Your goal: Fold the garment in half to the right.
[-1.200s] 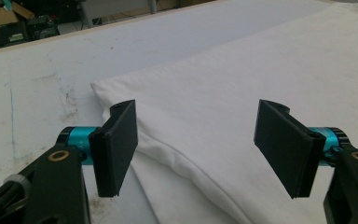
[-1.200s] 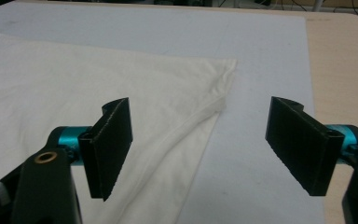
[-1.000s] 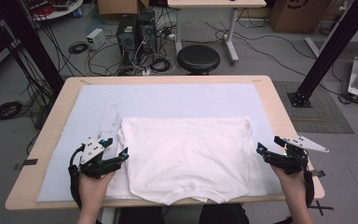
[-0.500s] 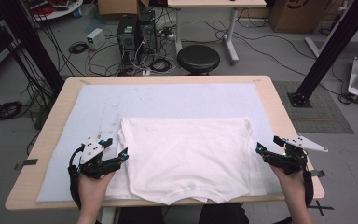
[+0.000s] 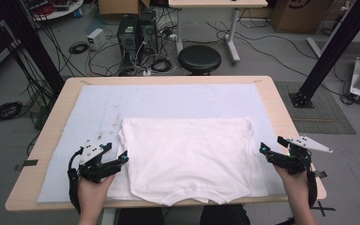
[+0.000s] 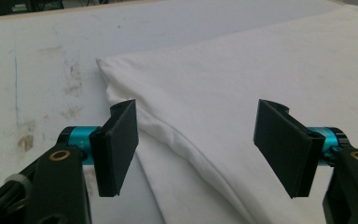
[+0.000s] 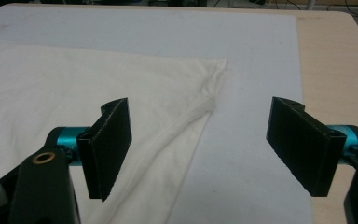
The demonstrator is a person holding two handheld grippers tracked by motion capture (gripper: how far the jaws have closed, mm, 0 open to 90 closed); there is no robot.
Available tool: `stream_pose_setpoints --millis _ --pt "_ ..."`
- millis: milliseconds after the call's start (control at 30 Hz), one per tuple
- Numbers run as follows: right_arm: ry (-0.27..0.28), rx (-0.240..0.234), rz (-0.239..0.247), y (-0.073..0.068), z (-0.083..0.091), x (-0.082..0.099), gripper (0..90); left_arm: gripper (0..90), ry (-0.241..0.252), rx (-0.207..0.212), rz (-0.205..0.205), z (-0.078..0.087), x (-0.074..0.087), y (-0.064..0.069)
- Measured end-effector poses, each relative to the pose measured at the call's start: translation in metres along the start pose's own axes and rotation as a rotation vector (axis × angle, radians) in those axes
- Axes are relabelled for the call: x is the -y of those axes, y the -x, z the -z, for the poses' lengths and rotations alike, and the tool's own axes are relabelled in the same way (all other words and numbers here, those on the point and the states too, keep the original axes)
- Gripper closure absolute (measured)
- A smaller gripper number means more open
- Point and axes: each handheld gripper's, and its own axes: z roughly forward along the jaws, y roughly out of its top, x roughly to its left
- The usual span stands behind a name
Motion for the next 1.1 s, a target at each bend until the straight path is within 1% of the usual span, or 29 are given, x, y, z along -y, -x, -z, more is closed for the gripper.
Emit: stream_pose_setpoints --millis 167,233,267,333,400,433,567,667,800,867,933,1033,1100 --pt "0.002 0.008 -0.007 0.003 0.000 0.001 22.0 31.0 -0.017 -0.016 0.067 0.015 0.011 -0.001" --pt "0.005 0.010 -0.010 0.003 0.001 0.001 22.0 31.1 -0.034 -0.031 0.088 0.022 0.017 -0.002" --pt "0.005 0.010 -0.010 0.003 0.001 0.001 22.0 31.0 -0.045 -0.035 0.105 0.025 0.019 -0.002" --pt "0.004 0.011 -0.010 0.003 0.001 0.001 22.0 31.1 -0.051 -0.043 0.146 0.031 0.025 -0.002" --pt "0.006 0.015 -0.006 0.003 0.002 0.001 22.0 31.0 -0.067 -0.054 0.170 0.037 0.031 -0.002" --pt "0.007 0.015 -0.005 0.003 0.002 0.001 22.0 31.0 -0.078 -0.062 0.173 0.039 0.034 -0.003" --pt "0.008 0.017 -0.002 0.002 0.001 0.001 22.1 31.0 -0.104 -0.075 0.231 0.048 0.043 -0.005" --pt "0.006 0.017 0.004 0.001 0.000 0.001 22.1 31.0 -0.130 -0.070 0.245 0.051 0.049 -0.007" --pt "-0.005 0.010 0.020 -0.004 -0.003 0.000 22.4 31.0 -0.142 -0.033 0.307 0.053 0.055 -0.009" --pt "-0.004 0.009 0.027 -0.006 -0.004 0.000 22.4 31.0 -0.135 -0.035 0.318 0.052 0.056 -0.007" --pt "-0.003 0.007 0.030 -0.007 -0.004 0.000 22.5 31.0 -0.137 -0.017 0.328 0.050 0.055 -0.004" --pt "-0.001 0.007 0.031 -0.008 -0.003 0.000 22.4 31.0 -0.138 -0.003 0.327 0.045 0.053 0.004" --pt "0.000 0.006 0.031 -0.007 -0.002 0.000 22.5 31.3 -0.145 0.021 0.324 0.040 0.051 0.009"
